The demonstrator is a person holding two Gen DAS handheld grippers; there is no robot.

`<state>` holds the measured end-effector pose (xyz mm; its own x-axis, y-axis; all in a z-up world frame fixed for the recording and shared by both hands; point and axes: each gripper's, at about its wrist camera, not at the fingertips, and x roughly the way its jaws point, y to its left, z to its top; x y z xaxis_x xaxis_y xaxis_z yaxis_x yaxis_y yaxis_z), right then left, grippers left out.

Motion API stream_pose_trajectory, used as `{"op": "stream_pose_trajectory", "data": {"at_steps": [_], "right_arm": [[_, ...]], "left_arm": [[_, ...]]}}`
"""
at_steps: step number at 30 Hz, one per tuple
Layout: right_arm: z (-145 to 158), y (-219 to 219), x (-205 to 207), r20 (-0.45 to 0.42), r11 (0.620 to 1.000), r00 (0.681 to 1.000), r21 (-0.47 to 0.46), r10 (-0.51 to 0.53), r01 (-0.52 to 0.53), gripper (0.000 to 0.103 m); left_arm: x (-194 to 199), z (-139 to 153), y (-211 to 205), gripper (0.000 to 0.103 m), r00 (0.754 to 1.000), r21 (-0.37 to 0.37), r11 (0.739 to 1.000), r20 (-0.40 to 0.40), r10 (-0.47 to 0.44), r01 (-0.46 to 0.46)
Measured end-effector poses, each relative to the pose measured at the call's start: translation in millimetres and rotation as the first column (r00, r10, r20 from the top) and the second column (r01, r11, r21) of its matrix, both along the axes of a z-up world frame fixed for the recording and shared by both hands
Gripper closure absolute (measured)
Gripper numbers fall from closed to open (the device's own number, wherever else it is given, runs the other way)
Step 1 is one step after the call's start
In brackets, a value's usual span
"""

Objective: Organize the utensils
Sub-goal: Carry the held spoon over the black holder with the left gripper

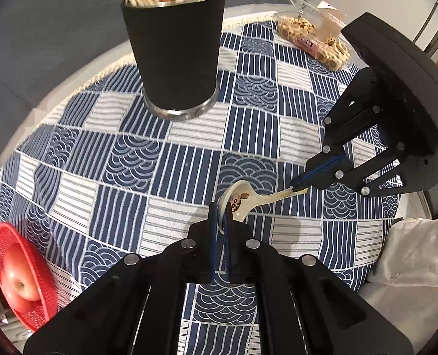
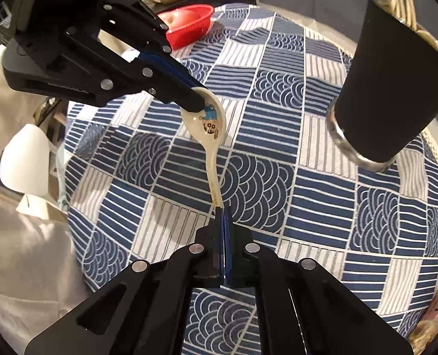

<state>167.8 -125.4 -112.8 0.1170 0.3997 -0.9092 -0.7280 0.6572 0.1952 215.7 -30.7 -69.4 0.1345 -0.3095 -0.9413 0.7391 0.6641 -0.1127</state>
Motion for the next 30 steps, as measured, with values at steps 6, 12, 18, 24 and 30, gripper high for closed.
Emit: {"op": "stream_pose_trajectory", "data": {"at_steps": [6, 12, 18, 24, 30], "right_arm": [[6, -6, 1, 0.025, 1.000, 1.000, -0.004, 0.004, -0.004, 0.079], [6, 2, 0, 0.032, 0.999, 0.999, 0.009, 0.041, -0.041, 0.082], [17, 1, 4, 0.078, 0.999, 0.996, 0.033, 0.035, -0.038, 0.095], [51, -8, 17, 0.157, 0.997, 0.988, 0.072, 0.013, -0.024, 0.095], [90, -22, 34, 0.246, 0.994, 0.969, 0.111, -0.021, -0.007, 0.095]], "left_arm": [[0, 13, -9, 0.098, 1.000, 0.020, 1.000, 0.024, -0.015, 0.015], [-2, 25, -15, 0.098, 0.999, 0.036, 0.999, 0.036, -0.018, 0.017], [0, 47, -21, 0.097, 0.997, 0.054, 0.998, 0.076, -0.015, 0.011], [9, 86, -30, 0.097, 0.988, 0.074, 0.997, 0.153, -0.027, 0.015], [22, 129, -43, 0.096, 0.971, 0.085, 0.996, 0.237, -0.030, 0.010]]}}
